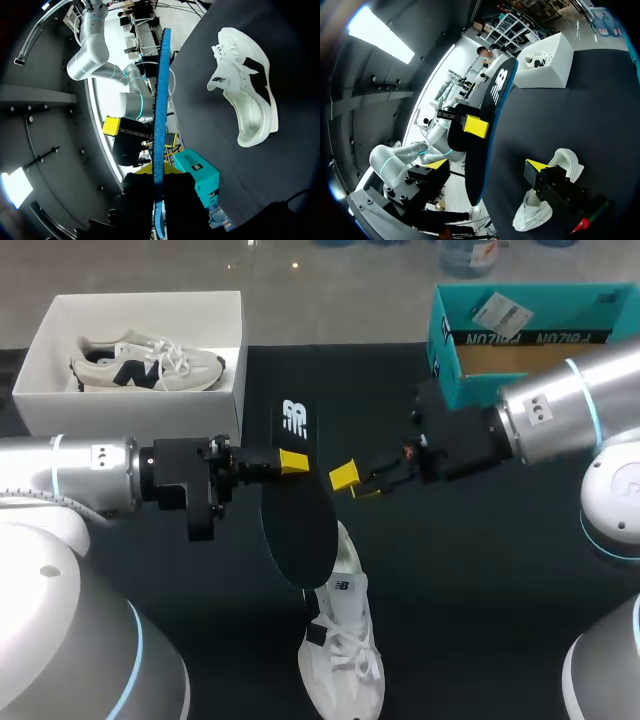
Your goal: Take the shoe out of the shoebox, open the shoe tongue, remove and reinsert the insole, then place the shoe into the shoebox
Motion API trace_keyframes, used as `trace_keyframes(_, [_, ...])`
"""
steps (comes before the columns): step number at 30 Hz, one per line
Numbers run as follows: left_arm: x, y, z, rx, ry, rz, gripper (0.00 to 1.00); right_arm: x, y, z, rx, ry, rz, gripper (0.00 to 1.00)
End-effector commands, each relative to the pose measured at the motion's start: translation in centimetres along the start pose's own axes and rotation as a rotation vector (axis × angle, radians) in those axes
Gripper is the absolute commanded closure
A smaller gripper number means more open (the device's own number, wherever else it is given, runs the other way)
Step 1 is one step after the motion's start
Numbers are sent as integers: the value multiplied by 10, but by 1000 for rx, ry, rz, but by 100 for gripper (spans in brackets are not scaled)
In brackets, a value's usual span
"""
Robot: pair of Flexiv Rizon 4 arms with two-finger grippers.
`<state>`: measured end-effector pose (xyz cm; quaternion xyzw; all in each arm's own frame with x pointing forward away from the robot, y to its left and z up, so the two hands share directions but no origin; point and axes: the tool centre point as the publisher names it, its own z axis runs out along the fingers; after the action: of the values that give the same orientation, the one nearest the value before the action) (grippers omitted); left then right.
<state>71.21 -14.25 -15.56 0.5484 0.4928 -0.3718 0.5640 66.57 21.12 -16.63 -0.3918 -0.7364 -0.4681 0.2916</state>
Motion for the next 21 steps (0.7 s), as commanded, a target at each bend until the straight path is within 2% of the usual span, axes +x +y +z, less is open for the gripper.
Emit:
trace_keyframes(1, [0, -1, 1, -4, 0, 2, 100, -10, 7, 14, 0, 17, 1, 0])
trace_keyframes(12, [0, -1, 1, -4, 0, 2, 100, -10, 23, 25, 19, 60, -38, 0])
trace_keyframes(16, [0, -1, 1, -4, 0, 2, 100, -9, 23, 27, 19, 74, -41, 4])
trace_keyframes(21, [0, -1, 1, -4, 0, 2, 100, -6, 17, 32, 20, 95, -37, 4])
